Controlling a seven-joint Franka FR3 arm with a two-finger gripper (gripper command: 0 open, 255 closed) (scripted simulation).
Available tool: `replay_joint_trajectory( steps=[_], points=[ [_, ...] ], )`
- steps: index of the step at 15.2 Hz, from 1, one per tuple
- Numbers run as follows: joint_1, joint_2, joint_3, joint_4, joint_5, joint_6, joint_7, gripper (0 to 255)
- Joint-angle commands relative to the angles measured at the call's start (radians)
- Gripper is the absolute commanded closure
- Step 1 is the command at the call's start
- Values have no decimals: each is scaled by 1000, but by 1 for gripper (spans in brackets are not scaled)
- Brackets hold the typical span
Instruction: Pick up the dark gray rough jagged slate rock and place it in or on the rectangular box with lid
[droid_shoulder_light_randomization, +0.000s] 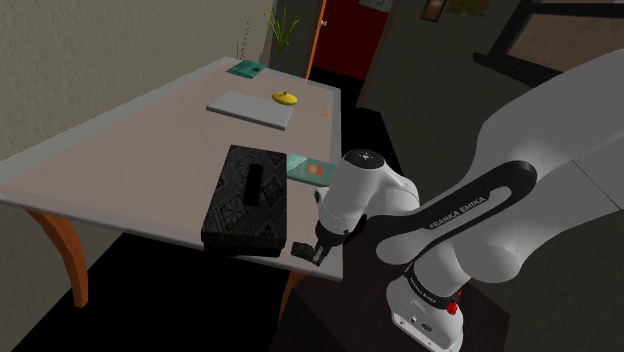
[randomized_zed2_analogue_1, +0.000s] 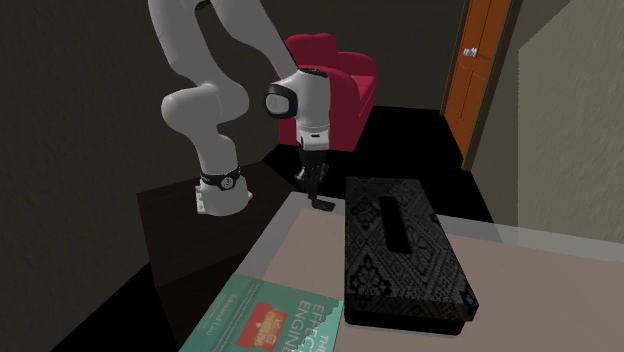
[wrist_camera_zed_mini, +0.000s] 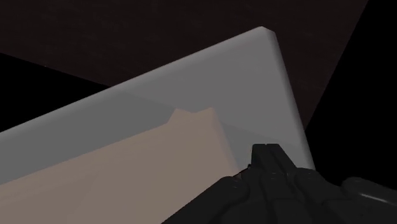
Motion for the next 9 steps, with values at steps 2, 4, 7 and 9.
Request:
replay_joint_trajectory(
  steps=[2, 4, 7, 9],
  points=[
    [-23, -16, 5, 21, -26, -30, 13, 0],
    [-65, -44, 14, 67, -72, -88, 37, 0],
    [-86, -11, 27, 70, -91, -55, 50, 0],
    [-102, 28, 40, 64, -104, -9, 60, 0]
  ],
)
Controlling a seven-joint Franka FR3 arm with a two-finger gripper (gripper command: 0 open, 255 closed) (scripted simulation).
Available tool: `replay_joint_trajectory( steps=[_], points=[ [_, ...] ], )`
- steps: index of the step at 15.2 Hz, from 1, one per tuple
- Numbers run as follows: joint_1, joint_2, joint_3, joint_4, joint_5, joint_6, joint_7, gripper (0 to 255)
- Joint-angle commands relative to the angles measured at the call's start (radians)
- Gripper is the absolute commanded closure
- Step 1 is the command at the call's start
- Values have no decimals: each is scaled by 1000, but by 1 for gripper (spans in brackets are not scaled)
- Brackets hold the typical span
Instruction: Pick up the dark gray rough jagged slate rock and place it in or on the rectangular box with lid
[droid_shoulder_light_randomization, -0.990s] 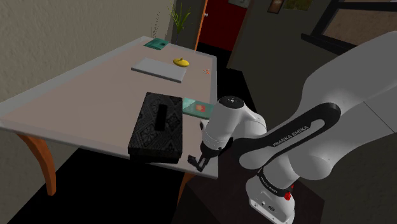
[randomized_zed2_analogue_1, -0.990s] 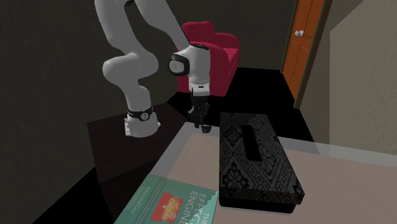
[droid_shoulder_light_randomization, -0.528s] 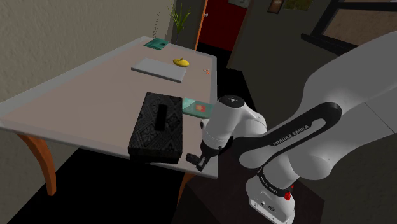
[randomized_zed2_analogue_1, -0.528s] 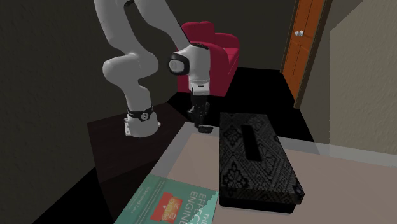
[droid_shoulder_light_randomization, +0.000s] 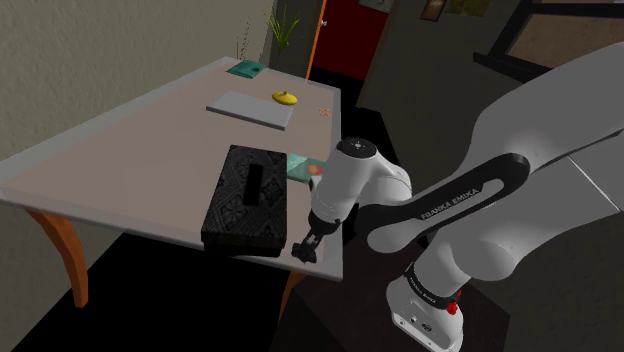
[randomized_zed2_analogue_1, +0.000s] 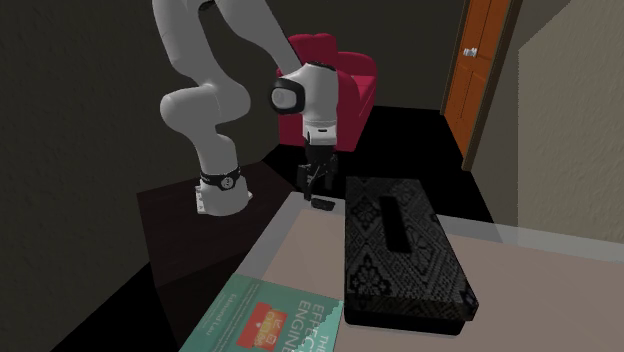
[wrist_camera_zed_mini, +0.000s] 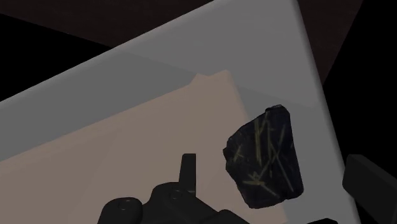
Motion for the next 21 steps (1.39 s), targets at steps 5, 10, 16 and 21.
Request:
replay_joint_trajectory(
  steps=[5, 10, 16, 21],
  points=[
    [-47, 97, 36, -10, -45, 106, 34, 0],
    [-47, 97, 36, -10, -45, 106, 34, 0],
    [-48, 99, 38, -7, -46, 105, 37, 255],
    [-47, 97, 36, -9, -44, 106, 34, 255]
  ],
)
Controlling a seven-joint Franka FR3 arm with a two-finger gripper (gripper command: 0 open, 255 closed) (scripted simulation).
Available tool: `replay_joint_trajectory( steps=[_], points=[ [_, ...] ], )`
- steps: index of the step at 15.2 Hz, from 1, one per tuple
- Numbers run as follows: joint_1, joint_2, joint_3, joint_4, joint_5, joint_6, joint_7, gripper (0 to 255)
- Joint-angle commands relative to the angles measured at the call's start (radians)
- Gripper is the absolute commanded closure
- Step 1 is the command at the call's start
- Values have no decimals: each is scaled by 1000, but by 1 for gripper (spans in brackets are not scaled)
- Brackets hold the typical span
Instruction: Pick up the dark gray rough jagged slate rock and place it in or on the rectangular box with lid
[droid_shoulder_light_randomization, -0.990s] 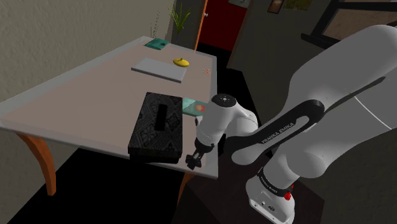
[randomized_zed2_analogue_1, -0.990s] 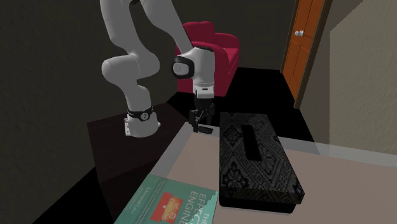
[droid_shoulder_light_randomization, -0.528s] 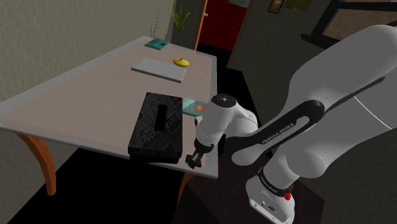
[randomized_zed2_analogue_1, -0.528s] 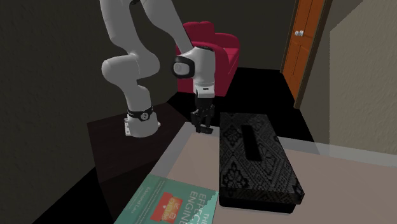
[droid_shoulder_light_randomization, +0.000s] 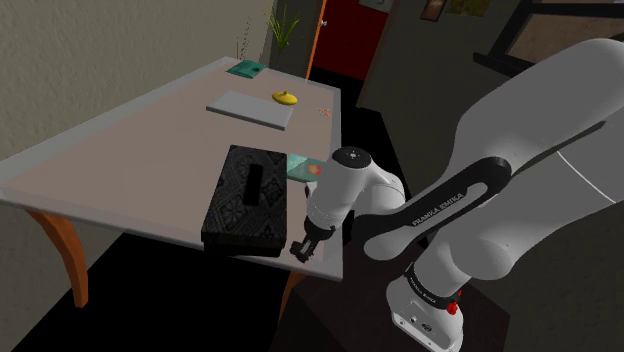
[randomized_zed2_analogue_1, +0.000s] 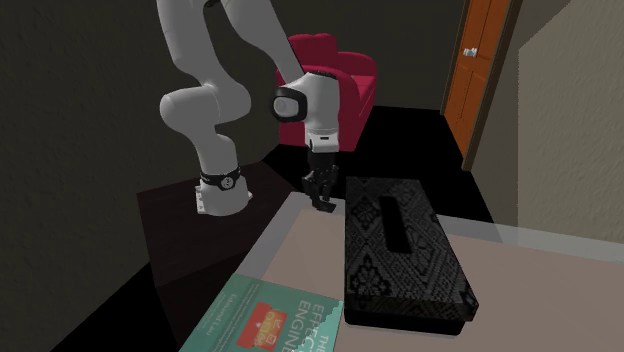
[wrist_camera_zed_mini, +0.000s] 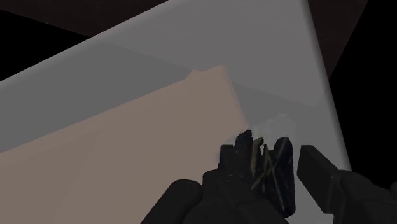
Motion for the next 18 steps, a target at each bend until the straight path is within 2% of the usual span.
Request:
replay_joint_trajectory(
  steps=[1, 6, 7, 8, 10, 11, 18],
  points=[
    [4, -17, -14, -9, 10, -22, -13, 255],
    [44, -117, -52, 4, 48, -134, -48, 255],
    [35, -93, -43, 3, 39, -108, -40, 255],
    [35, -93, -43, 3, 39, -108, -40, 0],
    [-7, -51, -78, 104, -8, -217, -102, 0],
    [-9, -50, -79, 107, -9, -221, -103, 0],
    [-61, 82, -42, 83, -78, -69, -53, 0]
  ],
)
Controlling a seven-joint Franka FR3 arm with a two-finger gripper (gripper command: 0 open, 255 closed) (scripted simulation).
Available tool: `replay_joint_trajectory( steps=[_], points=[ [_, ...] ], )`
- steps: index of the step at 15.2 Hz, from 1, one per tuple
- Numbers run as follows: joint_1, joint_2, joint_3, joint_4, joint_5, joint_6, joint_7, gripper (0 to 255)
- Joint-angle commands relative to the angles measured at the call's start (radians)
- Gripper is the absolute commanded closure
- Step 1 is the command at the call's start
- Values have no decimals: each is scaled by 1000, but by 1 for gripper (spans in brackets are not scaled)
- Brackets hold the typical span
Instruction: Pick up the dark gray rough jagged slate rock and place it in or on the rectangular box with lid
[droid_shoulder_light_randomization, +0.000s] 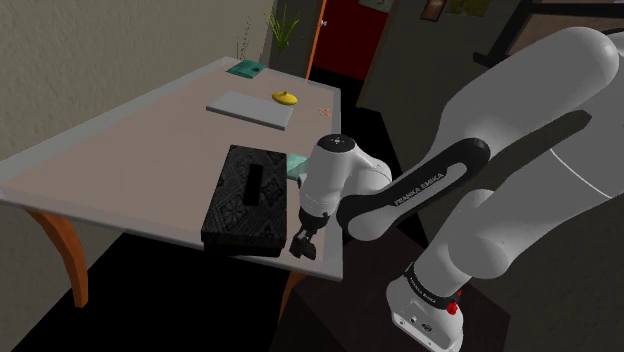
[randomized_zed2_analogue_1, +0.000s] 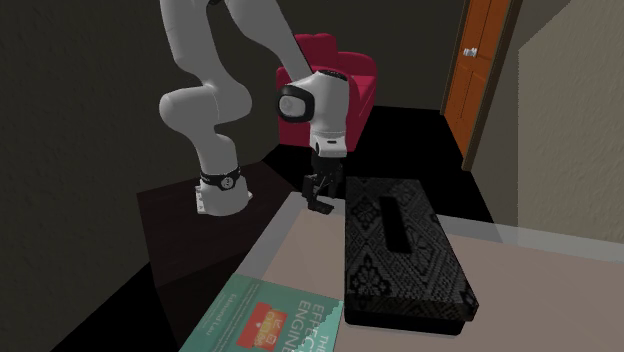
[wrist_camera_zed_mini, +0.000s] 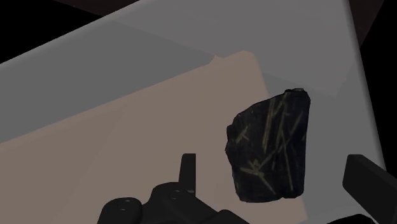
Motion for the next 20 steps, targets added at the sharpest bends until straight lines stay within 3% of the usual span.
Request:
replay_joint_trajectory(
  steps=[1, 8, 9, 18, 20],
  points=[
    [-9, 24, 8, -3, -15, 27, 13, 0],
    [-9, 24, 8, -3, -15, 27, 13, 0],
    [-9, 24, 8, -3, -15, 27, 13, 255],
    [-9, 24, 8, -3, -15, 27, 13, 255],
    [6, -14, -3, 1, 10, -13, -7, 255]
  ],
)
